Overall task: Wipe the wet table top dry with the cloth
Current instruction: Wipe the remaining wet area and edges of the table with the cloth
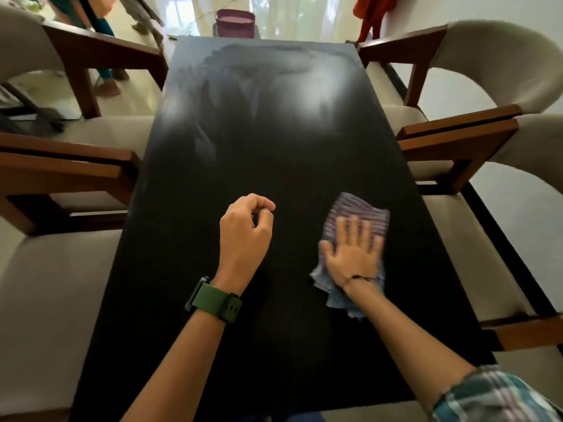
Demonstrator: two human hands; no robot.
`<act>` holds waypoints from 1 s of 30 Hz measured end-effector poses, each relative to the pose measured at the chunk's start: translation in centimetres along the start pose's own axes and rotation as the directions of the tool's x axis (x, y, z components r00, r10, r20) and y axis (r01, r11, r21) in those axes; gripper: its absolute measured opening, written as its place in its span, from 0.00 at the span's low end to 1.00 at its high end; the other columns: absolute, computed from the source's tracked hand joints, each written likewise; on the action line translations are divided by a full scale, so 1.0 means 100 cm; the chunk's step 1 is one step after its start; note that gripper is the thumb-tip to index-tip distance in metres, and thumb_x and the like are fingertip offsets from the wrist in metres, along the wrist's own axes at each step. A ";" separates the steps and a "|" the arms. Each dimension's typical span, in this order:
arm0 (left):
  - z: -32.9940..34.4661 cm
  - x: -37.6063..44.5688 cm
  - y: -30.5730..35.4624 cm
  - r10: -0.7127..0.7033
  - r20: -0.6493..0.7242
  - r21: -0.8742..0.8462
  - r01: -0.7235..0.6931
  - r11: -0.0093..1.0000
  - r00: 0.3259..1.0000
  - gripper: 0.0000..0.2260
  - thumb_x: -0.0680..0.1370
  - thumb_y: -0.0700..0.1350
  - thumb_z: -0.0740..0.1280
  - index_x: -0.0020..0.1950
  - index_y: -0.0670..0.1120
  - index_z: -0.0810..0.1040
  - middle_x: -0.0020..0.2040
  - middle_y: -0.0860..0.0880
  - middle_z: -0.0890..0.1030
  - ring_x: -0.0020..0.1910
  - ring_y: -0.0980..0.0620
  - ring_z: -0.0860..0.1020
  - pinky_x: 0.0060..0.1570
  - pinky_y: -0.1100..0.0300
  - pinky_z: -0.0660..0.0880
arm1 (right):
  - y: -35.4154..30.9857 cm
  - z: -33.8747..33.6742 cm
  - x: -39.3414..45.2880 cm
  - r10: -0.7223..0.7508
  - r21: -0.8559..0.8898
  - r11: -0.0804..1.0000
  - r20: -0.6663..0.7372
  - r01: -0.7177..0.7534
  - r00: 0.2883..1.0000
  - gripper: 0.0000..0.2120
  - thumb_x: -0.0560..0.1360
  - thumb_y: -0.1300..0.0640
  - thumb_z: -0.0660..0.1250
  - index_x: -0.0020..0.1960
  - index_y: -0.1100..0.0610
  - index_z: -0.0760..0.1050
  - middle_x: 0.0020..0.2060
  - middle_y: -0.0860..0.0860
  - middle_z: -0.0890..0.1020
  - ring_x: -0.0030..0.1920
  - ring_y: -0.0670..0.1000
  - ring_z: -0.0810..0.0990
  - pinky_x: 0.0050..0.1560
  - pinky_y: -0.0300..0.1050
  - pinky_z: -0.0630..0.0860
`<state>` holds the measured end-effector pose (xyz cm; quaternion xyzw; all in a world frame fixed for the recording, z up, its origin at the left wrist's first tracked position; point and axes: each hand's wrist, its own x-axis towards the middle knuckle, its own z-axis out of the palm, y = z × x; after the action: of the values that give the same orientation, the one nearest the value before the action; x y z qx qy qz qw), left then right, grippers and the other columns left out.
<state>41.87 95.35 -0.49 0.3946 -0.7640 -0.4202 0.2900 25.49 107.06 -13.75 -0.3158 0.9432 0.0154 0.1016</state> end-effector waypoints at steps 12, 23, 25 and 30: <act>-0.060 -0.009 -0.036 -0.093 -0.098 0.091 0.102 0.991 0.991 0.06 0.77 0.39 0.61 0.46 0.47 0.76 0.44 0.48 0.79 0.42 0.53 0.76 0.43 0.60 0.73 | -0.138 0.039 -0.113 -0.769 0.123 0.637 0.039 0.761 0.638 0.27 0.78 0.39 0.48 0.75 0.44 0.51 0.76 0.46 0.50 0.76 0.52 0.43 0.70 0.57 0.31; -0.064 -0.005 -0.050 -0.099 -0.092 0.019 0.101 0.995 0.991 0.07 0.76 0.38 0.61 0.45 0.50 0.75 0.43 0.51 0.78 0.42 0.53 0.76 0.41 0.63 0.73 | 0.079 0.001 -0.090 0.250 0.011 0.968 0.056 -0.251 0.967 0.28 0.80 0.43 0.46 0.77 0.49 0.45 0.77 0.52 0.46 0.76 0.57 0.44 0.72 0.65 0.47; -0.063 -0.003 -0.049 -0.107 -0.089 -0.016 0.106 0.994 0.990 0.07 0.76 0.39 0.61 0.45 0.51 0.75 0.42 0.51 0.77 0.42 0.52 0.76 0.42 0.60 0.74 | 0.049 0.007 -0.118 0.233 -0.107 0.969 0.105 -0.222 0.967 0.29 0.79 0.41 0.44 0.77 0.48 0.42 0.77 0.53 0.43 0.76 0.58 0.44 0.71 0.67 0.51; -0.055 0.004 -0.044 -0.094 -0.056 -0.039 0.092 0.995 0.994 0.07 0.76 0.39 0.62 0.44 0.51 0.75 0.40 0.57 0.75 0.42 0.55 0.75 0.44 0.59 0.74 | -0.066 0.028 -0.153 -0.561 -0.158 0.802 0.133 0.577 0.817 0.32 0.70 0.36 0.56 0.72 0.46 0.63 0.69 0.52 0.68 0.73 0.55 0.58 0.67 0.65 0.54</act>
<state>47.54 91.22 -1.67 0.4362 -0.7285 -0.4355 0.2990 41.92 111.11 -13.21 -0.5916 0.7942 0.0871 0.1080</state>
